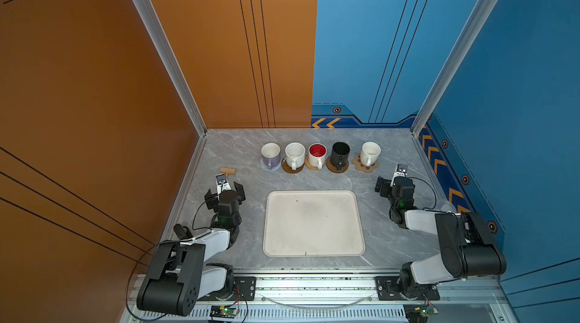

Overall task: Place cups on coasters
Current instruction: Reset both arms

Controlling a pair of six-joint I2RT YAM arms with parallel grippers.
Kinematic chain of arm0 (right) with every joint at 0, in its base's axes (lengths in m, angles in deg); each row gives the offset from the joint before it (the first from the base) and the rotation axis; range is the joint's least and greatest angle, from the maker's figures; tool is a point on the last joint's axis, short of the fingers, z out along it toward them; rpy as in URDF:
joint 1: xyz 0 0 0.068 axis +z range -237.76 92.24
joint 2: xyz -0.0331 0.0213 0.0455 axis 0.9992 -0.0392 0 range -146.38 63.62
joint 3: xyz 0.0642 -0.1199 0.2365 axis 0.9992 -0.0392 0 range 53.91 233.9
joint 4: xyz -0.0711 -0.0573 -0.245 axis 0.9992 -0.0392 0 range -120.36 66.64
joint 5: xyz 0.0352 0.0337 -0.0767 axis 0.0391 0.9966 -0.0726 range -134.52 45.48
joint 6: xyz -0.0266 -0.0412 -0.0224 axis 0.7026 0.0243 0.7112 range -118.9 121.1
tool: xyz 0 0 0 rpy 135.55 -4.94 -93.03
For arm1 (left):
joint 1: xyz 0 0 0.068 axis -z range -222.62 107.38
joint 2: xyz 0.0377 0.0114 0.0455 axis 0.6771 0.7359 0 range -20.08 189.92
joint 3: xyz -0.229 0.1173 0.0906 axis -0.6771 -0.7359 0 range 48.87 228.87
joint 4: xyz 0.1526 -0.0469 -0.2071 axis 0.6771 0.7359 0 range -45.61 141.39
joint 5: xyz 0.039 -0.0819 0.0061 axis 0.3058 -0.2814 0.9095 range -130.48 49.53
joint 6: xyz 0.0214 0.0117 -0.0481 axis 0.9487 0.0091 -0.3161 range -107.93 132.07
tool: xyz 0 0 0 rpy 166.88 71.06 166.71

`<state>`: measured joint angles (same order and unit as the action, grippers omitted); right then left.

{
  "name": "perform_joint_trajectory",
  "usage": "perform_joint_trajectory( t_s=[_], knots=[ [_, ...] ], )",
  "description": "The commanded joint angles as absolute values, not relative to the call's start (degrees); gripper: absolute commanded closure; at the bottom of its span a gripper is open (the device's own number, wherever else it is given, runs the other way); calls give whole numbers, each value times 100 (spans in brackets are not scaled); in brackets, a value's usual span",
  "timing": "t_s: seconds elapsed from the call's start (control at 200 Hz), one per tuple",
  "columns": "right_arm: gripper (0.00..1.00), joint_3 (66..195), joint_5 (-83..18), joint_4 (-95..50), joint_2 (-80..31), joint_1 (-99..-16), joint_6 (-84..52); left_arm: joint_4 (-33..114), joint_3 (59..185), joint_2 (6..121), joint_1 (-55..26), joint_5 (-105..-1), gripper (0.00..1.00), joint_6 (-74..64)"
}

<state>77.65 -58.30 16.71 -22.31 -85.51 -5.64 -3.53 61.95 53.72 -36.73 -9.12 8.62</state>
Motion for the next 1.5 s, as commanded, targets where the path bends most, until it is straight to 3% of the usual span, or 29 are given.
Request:
perform_joint_trajectory(
  t_s=[0.0, 0.09, 0.305, 0.646, 1.492],
  knots=[
    [0, 7598, -5832, 2545, -2301, -8557, -422, -1240, 6169, 5659, -3693, -1261, 2, 1086],
    [0, 7339, -5796, 3315, -2540, -8552, -385, -1941, 6096, 6155, -3684, -1535, 2, 1140],
    [0, 7444, -5588, 3030, -2497, -8583, -358, -3606, 5979, 7391, -3527, -1809, 2, 1528],
    [0, 7517, -4926, 2885, -2497, -8713, -284, -1227, 6925, 7008, -3745, -1893, 2, 1234],
    [0, 7531, -5014, 2884, -2497, -8668, -267, -1147, 6943, 6975, -3845, -2017, 2, 1136]
  ],
)
